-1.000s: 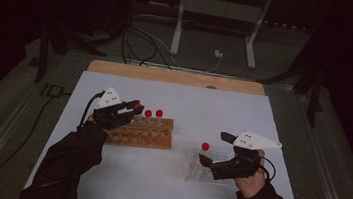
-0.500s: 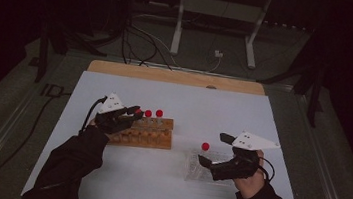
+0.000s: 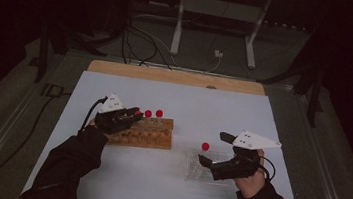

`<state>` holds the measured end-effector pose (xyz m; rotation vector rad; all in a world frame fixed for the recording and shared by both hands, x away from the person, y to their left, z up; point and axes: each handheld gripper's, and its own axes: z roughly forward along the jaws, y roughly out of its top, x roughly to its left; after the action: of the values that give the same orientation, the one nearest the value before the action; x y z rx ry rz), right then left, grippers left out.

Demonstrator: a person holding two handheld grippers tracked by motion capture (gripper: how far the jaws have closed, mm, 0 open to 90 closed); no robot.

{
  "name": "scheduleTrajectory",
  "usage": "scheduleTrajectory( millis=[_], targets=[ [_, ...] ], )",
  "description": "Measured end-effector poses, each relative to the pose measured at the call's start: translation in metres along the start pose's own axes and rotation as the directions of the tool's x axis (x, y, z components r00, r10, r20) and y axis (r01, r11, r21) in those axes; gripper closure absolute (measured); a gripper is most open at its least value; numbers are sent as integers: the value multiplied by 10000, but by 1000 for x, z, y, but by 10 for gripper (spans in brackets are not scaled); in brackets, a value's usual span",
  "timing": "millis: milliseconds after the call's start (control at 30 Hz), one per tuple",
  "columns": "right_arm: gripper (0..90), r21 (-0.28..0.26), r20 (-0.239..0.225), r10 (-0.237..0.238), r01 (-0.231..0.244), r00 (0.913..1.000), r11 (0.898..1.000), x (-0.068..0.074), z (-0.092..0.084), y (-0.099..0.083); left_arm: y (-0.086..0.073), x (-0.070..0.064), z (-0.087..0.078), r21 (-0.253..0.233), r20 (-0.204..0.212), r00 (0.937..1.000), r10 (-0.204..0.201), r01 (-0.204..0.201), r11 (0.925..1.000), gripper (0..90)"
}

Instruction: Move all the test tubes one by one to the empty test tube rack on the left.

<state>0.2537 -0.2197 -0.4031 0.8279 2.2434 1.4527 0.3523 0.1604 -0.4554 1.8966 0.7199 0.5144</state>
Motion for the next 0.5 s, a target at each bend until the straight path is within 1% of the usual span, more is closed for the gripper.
scheduleTrajectory(
  millis=[100, 133, 200, 233, 267, 433, 500],
  targets=[
    [0, -58, 4, -29, 29, 10000, 10000, 0, -2, 3, 1, 0, -1, 83, 106, 9999, 71, -72, 9999, 701],
    [0, -51, -5, -23, 23, 10000, 10000, 0, -2, 3, 1, 0, -2, 158, 121, 9999, 51, -53, 9999, 670],
    [0, -92, 19, -23, 23, 10000, 10000, -1, -3, 5, 1, 0, -5, 242, 196, 9998, 49, -53, 9997, 598],
    [0, -75, -12, -18, 18, 10000, 10000, -2, -3, 5, 1, 0, -6, 306, 67, 10000, 52, -54, 9995, 543],
    [0, -89, 18, -15, 15, 10000, 10000, -3, -4, 5, 1, 0, -7, 305, 67, 10000, 37, -39, 9995, 482],
    [0, -40, -8, 59, -59, 10000, 10000, -5, -3, 4, 3, -2, -20, 240, 326, 9994, -83, 75, 9997, 306],
    [0, 20, 11, 63, -63, 10000, 10000, -5, -2, 2, 4, -4, -24, 207, 470, 9986, -233, 223, 9995, 208]
  ],
)
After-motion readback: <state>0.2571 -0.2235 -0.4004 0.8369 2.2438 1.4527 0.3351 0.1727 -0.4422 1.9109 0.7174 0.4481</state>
